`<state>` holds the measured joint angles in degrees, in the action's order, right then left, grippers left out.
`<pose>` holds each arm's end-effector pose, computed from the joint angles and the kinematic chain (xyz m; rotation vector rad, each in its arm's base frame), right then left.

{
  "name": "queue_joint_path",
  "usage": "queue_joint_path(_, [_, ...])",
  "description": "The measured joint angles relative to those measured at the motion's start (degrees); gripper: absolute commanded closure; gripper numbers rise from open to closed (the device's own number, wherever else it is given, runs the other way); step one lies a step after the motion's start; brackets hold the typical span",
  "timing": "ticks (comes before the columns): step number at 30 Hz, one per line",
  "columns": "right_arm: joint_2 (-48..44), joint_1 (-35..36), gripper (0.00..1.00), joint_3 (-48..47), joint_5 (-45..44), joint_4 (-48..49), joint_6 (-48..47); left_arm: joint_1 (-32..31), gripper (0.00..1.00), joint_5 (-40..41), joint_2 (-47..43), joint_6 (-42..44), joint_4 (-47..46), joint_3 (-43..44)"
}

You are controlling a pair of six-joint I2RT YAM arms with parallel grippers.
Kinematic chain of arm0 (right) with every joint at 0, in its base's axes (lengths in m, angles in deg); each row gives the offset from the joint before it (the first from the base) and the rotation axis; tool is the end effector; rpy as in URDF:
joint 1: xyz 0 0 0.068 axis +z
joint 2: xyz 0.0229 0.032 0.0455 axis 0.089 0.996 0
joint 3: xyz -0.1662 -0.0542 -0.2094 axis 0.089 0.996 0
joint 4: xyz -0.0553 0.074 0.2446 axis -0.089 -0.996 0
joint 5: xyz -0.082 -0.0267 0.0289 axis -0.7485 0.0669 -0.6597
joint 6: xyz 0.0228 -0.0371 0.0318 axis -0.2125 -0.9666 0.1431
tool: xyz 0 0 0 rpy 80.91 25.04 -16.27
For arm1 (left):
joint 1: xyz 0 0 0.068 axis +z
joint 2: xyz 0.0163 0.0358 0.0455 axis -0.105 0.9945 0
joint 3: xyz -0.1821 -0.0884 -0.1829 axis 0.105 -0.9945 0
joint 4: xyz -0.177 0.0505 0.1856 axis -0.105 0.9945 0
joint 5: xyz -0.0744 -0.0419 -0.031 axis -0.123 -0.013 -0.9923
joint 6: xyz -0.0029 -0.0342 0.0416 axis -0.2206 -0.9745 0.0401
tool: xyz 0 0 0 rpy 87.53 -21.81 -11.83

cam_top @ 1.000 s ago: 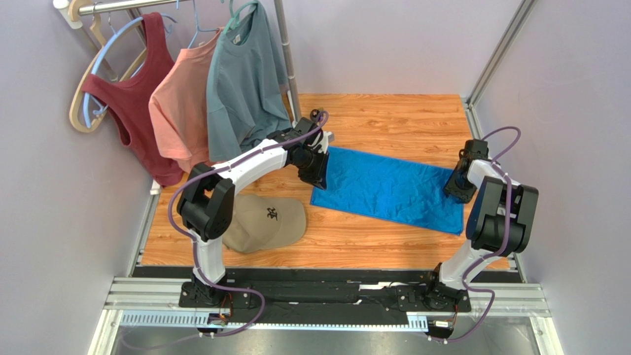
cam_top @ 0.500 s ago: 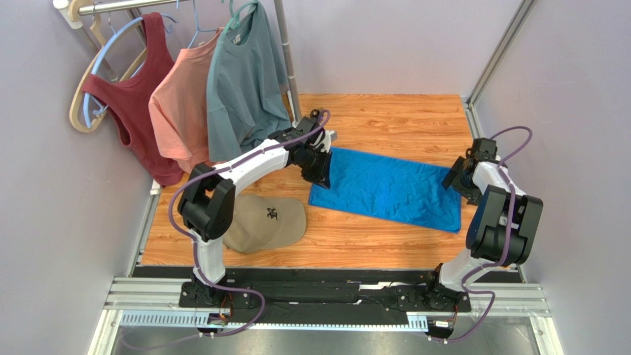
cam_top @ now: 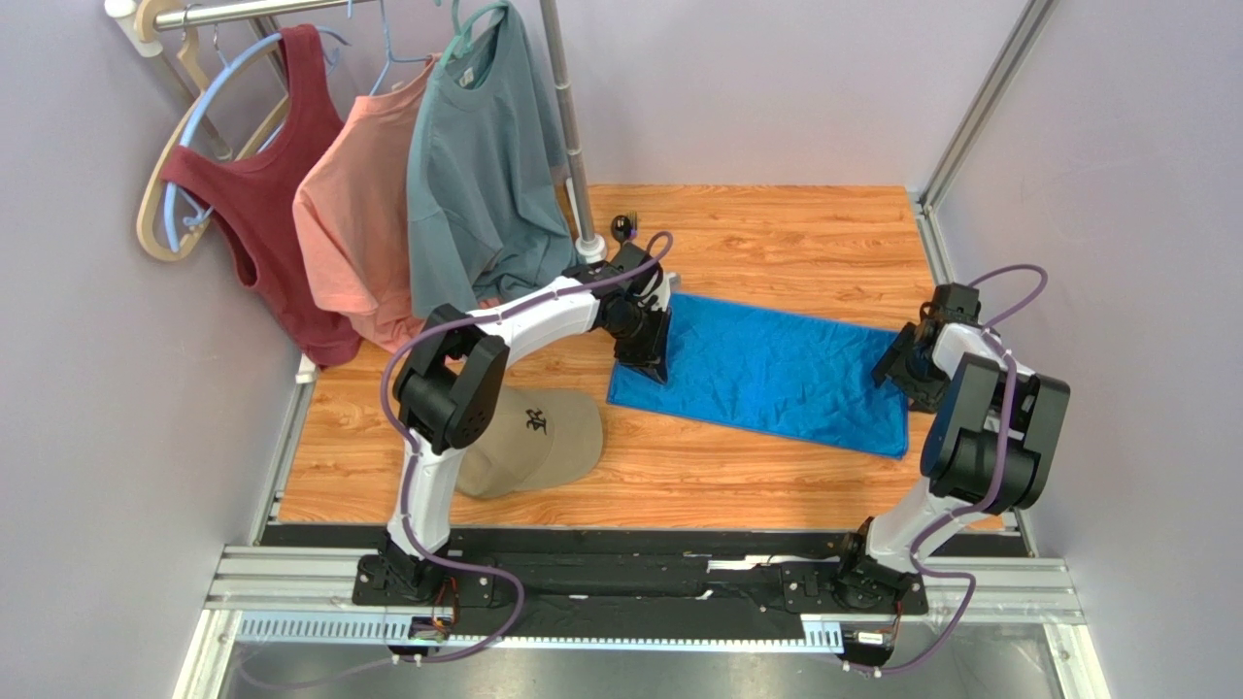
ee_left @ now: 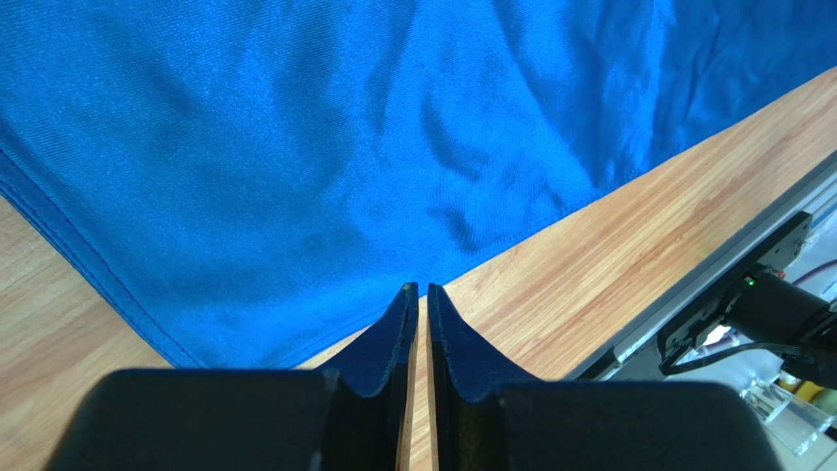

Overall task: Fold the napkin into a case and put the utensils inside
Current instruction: Pick up the rectangle-folded napkin from the center of the board.

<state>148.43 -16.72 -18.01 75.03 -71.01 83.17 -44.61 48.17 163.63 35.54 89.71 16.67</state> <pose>0.2875 -0.1178 0.1614 0.9237 2.6398 -0.1219 0.3373 -0.2868 0.1843 0.4479 2.8146 -0.8420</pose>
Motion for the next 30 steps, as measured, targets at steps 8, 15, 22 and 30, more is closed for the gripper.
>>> queue_joint_path(8, [0.15, 0.24, 0.48, 0.02, -1.03, -0.07, -0.02, 0.00, 0.85, 0.07, -2.60, 0.00, -0.24, -1.38])
queue_joint_path(15, [0.42, 1.68, 0.69, -0.04, -1.66, 0.90, 0.04, 0.00, 0.85, 0.11, -7.34, 0.00, -0.22, -3.56])
queue_joint_path(22, [0.42, 2.03, 1.00, -0.04, -1.18, 1.81, 0.17, 0.00, 0.85, 0.61, -8.79, 0.00, -0.20, -4.02])
queue_joint_path(30, [-0.15, 2.03, 1.00, -1.55, -1.57, -2.08, 0.17, -0.02, 0.89, 1.95, -6.71, -0.68, 0.13, -1.97])
